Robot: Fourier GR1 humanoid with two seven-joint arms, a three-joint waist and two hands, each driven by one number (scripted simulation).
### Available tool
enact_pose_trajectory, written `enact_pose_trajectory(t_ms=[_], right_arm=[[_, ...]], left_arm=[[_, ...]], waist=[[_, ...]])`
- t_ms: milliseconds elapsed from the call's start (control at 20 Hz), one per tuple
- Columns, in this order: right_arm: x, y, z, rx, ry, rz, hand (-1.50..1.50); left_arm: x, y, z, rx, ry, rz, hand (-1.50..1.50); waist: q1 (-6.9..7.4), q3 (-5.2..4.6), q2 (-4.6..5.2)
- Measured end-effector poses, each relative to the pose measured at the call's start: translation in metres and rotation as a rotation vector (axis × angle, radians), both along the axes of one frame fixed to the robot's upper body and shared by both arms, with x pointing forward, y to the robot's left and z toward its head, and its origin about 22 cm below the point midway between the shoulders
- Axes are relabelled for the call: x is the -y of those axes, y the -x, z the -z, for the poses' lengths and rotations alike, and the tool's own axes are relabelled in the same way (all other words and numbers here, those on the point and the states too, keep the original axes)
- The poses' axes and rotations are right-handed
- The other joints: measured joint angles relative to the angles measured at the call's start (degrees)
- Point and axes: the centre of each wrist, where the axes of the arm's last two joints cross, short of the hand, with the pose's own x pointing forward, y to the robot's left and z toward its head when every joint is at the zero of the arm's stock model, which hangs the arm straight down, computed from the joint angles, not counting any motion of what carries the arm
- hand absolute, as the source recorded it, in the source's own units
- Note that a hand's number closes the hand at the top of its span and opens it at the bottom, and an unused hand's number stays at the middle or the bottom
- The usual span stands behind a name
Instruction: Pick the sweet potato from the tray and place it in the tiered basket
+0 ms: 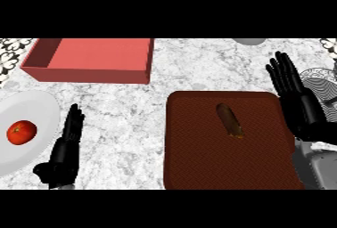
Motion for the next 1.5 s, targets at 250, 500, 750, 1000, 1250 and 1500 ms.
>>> enact_pose_trajectory(t_ms=[250,500,750,1000,1250,1500], right_arm=[[-0.020,0.000,0.002,-0.019,0.128,0.053,1.50],[0.014,0.002,0.006,-0.006,0.261,0.406,-1.50],[0.005,0.031,0.031,-0.025,0.399,0.672,-1.50],[-0.010,0.055,0.017,-0.103,0.601,0.682,-1.50],[-0.021,0.063,0.003,-0.275,0.885,0.600,-1.50],[-0.059,0.056,-0.032,-0.418,1.066,0.583,-1.50]], left_arm=[[-0.029,-0.022,-0.019,-0.009,-0.136,-0.004,0.00],[-0.053,-0.029,-0.026,-0.052,-0.222,-0.015,0.00],[-0.058,-0.040,-0.039,-0.092,-0.253,0.014,0.00],[-0.059,-0.046,-0.044,-0.106,-0.266,0.029,0.00],[-0.060,-0.054,-0.050,-0.101,-0.273,0.040,0.00],[-0.054,-0.061,-0.053,-0.098,-0.279,0.071,0.00]], waist=[[-0.59,0.18,-0.42],[-3.86,0.17,-0.89],[-3.48,0.11,-0.97],[-2.74,-0.06,-1.07],[-2.05,-0.26,-0.99],[-0.80,-0.16,-0.79]])
